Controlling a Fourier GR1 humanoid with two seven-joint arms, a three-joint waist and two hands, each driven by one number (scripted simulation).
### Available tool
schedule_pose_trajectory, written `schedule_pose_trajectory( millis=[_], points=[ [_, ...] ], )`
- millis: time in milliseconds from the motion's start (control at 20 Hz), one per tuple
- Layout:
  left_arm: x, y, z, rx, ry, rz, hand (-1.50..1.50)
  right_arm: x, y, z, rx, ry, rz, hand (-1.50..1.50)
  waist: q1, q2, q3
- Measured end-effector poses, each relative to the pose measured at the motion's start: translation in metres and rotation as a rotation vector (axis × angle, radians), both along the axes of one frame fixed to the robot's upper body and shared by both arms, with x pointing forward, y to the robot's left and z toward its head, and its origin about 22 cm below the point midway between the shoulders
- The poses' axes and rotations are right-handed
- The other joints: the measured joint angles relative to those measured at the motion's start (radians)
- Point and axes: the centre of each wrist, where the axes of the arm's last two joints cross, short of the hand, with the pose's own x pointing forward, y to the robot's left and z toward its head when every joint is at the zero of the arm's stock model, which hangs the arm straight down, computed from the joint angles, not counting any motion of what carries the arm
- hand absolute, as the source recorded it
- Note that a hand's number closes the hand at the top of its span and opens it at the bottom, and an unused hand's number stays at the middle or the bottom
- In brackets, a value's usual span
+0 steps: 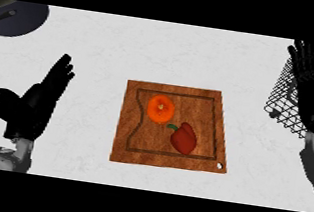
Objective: Pick the bell pepper from the cutting board and place it in the tiered basket
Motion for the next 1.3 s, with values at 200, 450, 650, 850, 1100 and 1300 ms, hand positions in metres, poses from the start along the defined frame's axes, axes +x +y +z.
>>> schedule_pose_trajectory(
  millis=[200, 450, 650, 850, 1100, 1300],
  points=[
    [0.002, 0.011, -0.001, -0.001, 0.009, -0.007, 0.0, -0.012, 0.047, 0.001, -0.001, -0.046, 0.256, 1.5, 0.019, -0.005, 0.018],
    [0.001, 0.021, -0.006, -0.008, 0.053, -0.008, 0.0, -0.032, 0.088, -0.023, -0.151, -0.014, 0.314, -1.5, 0.018, -0.013, 0.02],
    [-0.004, 0.034, -0.012, -0.026, 0.071, -0.015, 0.0, -0.06, 0.129, -0.063, -0.134, 0.04, 0.218, -1.5, 0.018, -0.009, 0.026],
    [-0.006, 0.044, -0.014, -0.04, 0.082, -0.028, 0.0, -0.072, 0.132, -0.059, -0.249, -0.029, 0.211, -1.5, 0.014, -0.009, 0.028],
    [-0.007, 0.05, -0.018, -0.036, 0.098, -0.012, 0.0, -0.074, 0.112, -0.031, -0.562, -0.087, 0.178, -1.5, -0.003, -0.017, 0.026],
    [-0.006, 0.053, -0.018, -0.03, 0.104, -0.008, 0.0, -0.077, 0.104, -0.011, -0.866, -0.034, 0.225, -1.5, -0.005, -0.02, 0.023]
  ],
)
